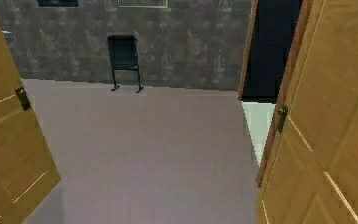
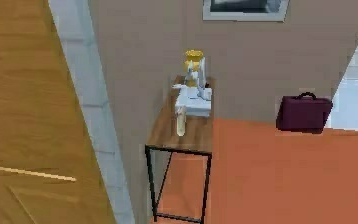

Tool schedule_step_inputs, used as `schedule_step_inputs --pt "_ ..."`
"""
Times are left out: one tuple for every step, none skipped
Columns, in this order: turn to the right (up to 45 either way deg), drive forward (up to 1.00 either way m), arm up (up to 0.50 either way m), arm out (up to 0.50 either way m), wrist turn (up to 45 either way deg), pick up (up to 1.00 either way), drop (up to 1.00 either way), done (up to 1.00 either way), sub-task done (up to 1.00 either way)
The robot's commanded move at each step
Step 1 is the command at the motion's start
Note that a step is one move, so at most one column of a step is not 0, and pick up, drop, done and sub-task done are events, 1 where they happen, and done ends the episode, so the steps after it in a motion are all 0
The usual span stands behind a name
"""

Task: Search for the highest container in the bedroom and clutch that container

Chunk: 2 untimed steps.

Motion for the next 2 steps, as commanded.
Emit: schedule_step_inputs --pt "0.0 0.95 0.0 0.0 0.0 0.0 0.0 0.0 0.0" --pt "12.0 0.0 0.0 0.0 0.0 0.0 0.0 0.0 0.0"
